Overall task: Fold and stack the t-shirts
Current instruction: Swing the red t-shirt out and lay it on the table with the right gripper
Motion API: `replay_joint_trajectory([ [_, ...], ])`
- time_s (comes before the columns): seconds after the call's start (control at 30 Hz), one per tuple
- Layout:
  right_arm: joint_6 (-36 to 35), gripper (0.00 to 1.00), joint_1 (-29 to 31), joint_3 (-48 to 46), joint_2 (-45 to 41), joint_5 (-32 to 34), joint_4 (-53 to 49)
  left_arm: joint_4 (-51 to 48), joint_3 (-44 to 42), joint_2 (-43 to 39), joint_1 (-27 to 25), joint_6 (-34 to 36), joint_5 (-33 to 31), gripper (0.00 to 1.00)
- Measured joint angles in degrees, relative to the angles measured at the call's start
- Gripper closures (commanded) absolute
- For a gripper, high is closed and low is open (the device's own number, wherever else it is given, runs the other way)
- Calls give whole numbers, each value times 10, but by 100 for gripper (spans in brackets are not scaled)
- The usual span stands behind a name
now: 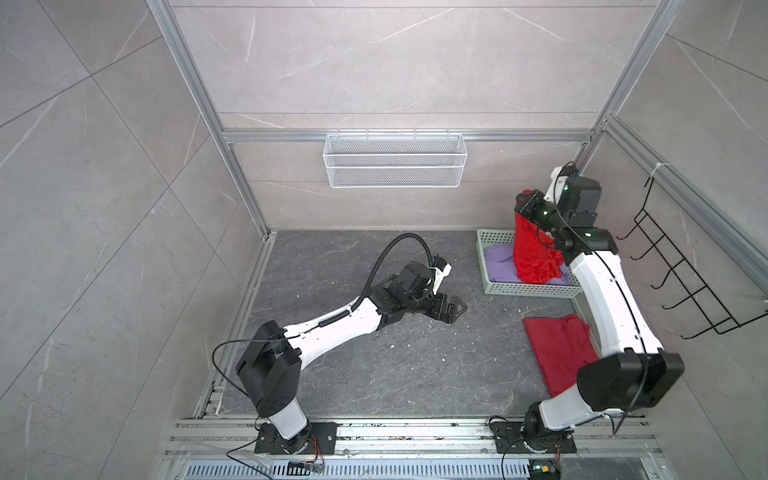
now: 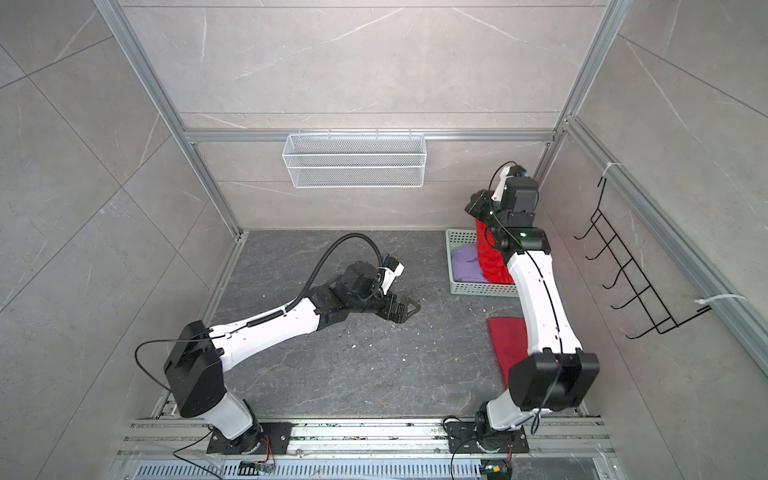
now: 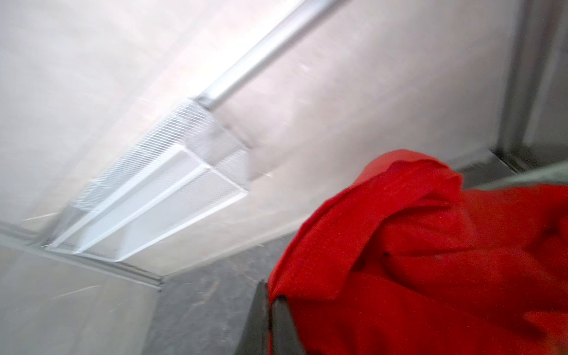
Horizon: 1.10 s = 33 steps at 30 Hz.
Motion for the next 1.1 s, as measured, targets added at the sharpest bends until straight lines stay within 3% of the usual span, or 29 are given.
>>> replay_joint_trajectory([
  [0.13, -9, 100, 100, 136, 2, -64, -21, 17, -59, -79, 21, -1, -51, 0],
  [0.23, -6, 100, 157, 277, 42, -129, -36, 33, -115, -151, 64, -12, -89, 0],
  [0.33, 3, 100, 168, 386, 78, -175, -36, 39, -166, -224, 112, -23, -123, 0],
  [0.43, 2, 100, 167, 406, 76, -181, -36, 27, -200, -298, 142, -24, -165, 0],
  [0.57, -21, 100, 168, 369, 56, -161, -45, -7, -207, -371, 145, -15, -210, 0],
  [0.8, -78, 100, 166, 167, 5, -48, -69, -65, -218, -418, 145, -7, -278, 0],
  [0.83, -83, 96, 165, 136, 2, -28, -72, -77, -220, -418, 145, -7, -288, 0],
  [0.93, -93, 63, 158, 34, 0, 36, -91, -119, -223, -416, 145, -13, -322, 1],
  [1.0, -91, 53, 142, -22, 9, 72, -120, -147, -227, -416, 145, -22, -342, 1],
  [1.1, -85, 45, 116, -66, 23, 104, -152, -181, -230, -405, 146, -33, -355, 1],
])
